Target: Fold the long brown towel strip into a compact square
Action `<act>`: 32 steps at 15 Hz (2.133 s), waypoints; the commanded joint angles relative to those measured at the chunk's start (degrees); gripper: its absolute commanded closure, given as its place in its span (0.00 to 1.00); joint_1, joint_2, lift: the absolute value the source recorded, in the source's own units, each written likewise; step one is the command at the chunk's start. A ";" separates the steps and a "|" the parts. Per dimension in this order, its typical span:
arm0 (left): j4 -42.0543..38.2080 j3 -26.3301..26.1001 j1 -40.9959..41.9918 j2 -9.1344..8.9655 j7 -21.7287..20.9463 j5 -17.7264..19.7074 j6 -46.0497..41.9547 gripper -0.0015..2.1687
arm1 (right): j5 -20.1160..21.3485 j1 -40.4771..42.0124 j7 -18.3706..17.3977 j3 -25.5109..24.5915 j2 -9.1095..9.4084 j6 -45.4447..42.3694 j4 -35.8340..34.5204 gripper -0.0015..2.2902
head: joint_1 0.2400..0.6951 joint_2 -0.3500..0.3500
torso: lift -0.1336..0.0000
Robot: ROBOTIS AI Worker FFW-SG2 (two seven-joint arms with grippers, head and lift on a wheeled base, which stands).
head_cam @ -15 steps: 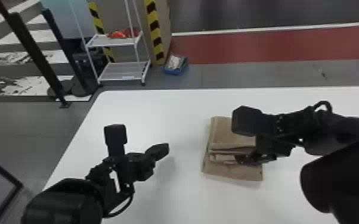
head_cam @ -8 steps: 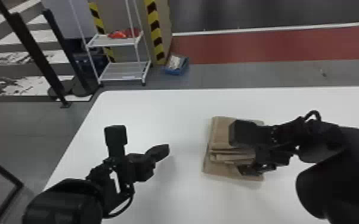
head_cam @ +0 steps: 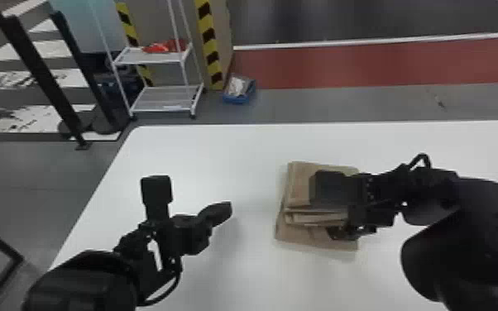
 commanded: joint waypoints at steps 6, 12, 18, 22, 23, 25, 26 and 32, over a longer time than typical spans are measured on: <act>-0.24 -0.25 0.21 -0.09 -0.37 0.00 0.00 0.83 | 0.05 0.56 -2.21 -1.03 0.55 -2.91 -0.17 0.20 | 1.00 0.71 | 0.07; -0.51 -0.25 0.30 -0.09 -0.46 0.18 0.00 0.83 | 0.23 0.03 -0.72 -1.38 1.60 -3.26 0.53 0.47 | 1.00 0.72 | 0.07; -0.68 -0.07 1.09 -0.09 -0.46 0.18 0.00 0.83 | -0.03 0.03 0.69 -1.90 1.69 -2.73 0.44 0.70 | 1.00 0.73 | 0.07; -2.26 -0.07 1.88 0.00 -0.46 0.26 0.35 0.83 | -0.56 0.47 2.10 -3.84 1.60 -2.91 -2.11 0.73 | 1.00 0.72 | 0.07; -3.23 0.02 2.15 0.09 -0.46 0.44 1.06 0.83 | -0.74 0.38 2.18 -4.28 1.60 -3.08 -2.54 0.73 | 1.00 0.72 | 0.07; -5.25 -0.07 2.94 0.09 -0.46 0.70 1.94 0.83 | -2.41 0.38 2.18 -6.12 1.60 -3.79 -3.34 0.73 | 1.00 0.71 | 0.07; -6.48 -0.16 3.64 0.09 -0.46 1.06 2.11 0.83 | -3.02 0.38 2.10 -7.00 1.60 -4.14 -3.69 0.73 | 1.00 0.70 | 0.07; -6.92 -2.27 5.49 -0.70 -6.00 3.87 0.00 0.83 | -9.44 -0.58 -0.54 -12.98 2.13 -7.13 -3.60 0.73 | 1.00 0.61 | 0.07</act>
